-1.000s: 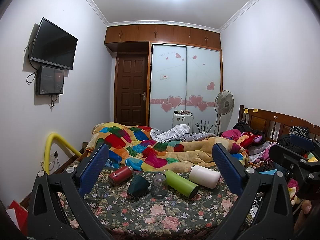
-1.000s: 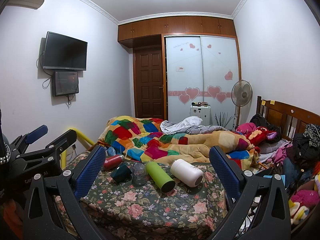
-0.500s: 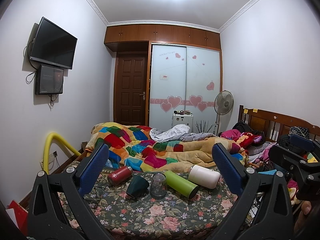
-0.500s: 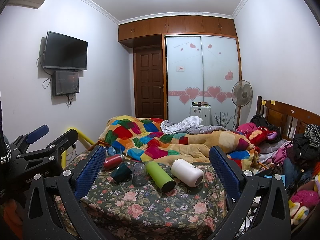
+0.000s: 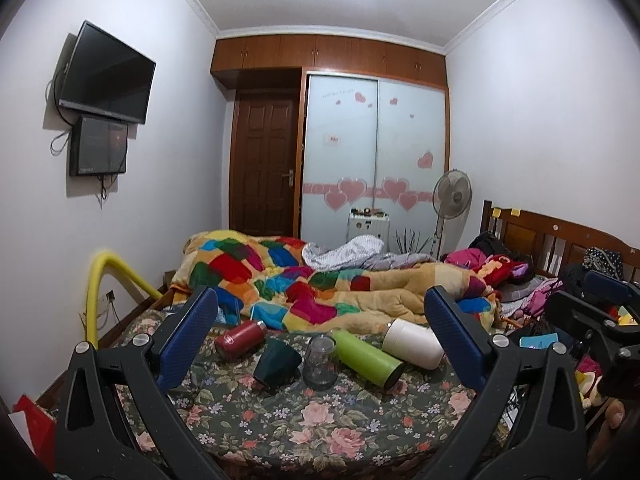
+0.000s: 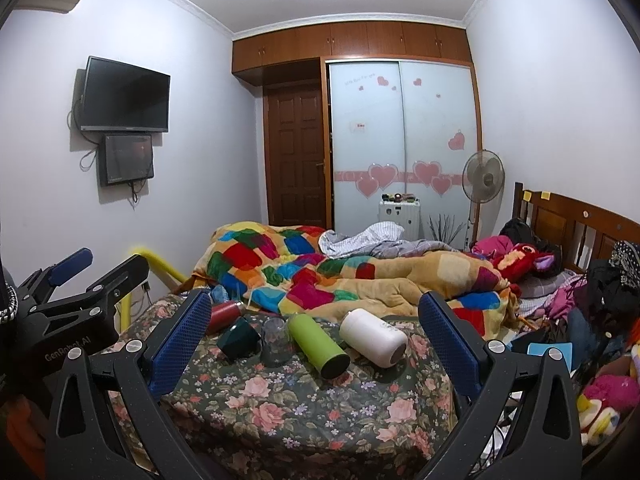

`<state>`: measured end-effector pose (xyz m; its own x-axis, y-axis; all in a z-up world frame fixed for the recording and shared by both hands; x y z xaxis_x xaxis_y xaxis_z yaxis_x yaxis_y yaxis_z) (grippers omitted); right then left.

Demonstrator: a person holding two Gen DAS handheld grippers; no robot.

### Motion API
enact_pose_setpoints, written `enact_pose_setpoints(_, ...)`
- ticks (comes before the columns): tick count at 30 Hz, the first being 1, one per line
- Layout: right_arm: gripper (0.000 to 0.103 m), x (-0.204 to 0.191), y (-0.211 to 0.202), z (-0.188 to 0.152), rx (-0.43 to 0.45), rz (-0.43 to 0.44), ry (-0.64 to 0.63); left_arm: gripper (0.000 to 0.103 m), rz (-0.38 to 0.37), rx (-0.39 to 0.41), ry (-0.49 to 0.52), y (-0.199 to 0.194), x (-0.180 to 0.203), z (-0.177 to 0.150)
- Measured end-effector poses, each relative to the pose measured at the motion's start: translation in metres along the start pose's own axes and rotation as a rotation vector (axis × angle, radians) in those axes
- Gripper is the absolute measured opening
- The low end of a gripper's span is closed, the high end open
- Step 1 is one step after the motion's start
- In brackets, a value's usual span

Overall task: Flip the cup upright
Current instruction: 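Move the left gripper to the dark green mug and grasp it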

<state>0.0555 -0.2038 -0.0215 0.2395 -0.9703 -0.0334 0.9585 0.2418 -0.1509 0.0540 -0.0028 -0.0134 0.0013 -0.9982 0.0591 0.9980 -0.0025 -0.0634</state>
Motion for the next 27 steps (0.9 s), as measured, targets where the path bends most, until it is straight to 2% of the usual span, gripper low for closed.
enact_pose_setpoints(3, 0.103, 0.003, 0.010, -0.003, -0.028, -0.007, 0.005, 0.103, 0.018, -0.032, -0.003, 0.018, -0.007, -0.014)
enact_pose_setpoints(6, 0.103, 0.009, 0.022, -0.008, -0.061, -0.016, 0.014, 0.103, 0.069, -0.095, 0.006, 0.050, -0.018, -0.036)
enact_pose_setpoints(8, 0.103, 0.013, 0.031, -0.011, -0.086, -0.023, 0.019, 0.103, 0.090, -0.158, 0.006, 0.074, -0.025, -0.053)
enact_pose_setpoints(11, 0.103, 0.020, 0.046, -0.019, -0.126, -0.036, 0.029, 0.103, 0.104, -0.299, 0.003, 0.122, -0.040, -0.090)
enact_pose_setpoints(14, 0.103, 0.028, 0.062, -0.027, -0.172, -0.050, 0.045, 0.103, 0.067, -0.453, -0.029, 0.168, -0.058, -0.128)
enact_pose_setpoints(17, 0.103, 0.035, 0.078, -0.036, -0.213, -0.062, 0.056, 0.103, 0.054, -0.570, -0.039, 0.209, -0.069, -0.162)
enact_pose_setpoints(21, 0.103, 0.043, 0.100, -0.048, -0.276, -0.082, 0.060, 0.100, 0.038, -0.665, -0.012, 0.257, -0.081, -0.199)
enact_pose_setpoints(27, 0.103, 0.050, 0.129, -0.065, -0.349, -0.085, 0.076, 0.093, -0.020, -0.775, 0.033, 0.304, -0.085, -0.232)
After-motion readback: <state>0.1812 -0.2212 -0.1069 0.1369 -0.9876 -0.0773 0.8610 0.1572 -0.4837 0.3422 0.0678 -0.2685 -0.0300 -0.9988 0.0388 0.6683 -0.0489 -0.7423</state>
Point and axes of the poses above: each gripper's, at about its wrist camera, not at the fingertips, and y roughly the way its jaws point, x to its right, z to its top, the point moved 2 cm from there along y, roughly the way its jaws point, and after that the axes turned 7 degrees about x, right-handed, at the moved point
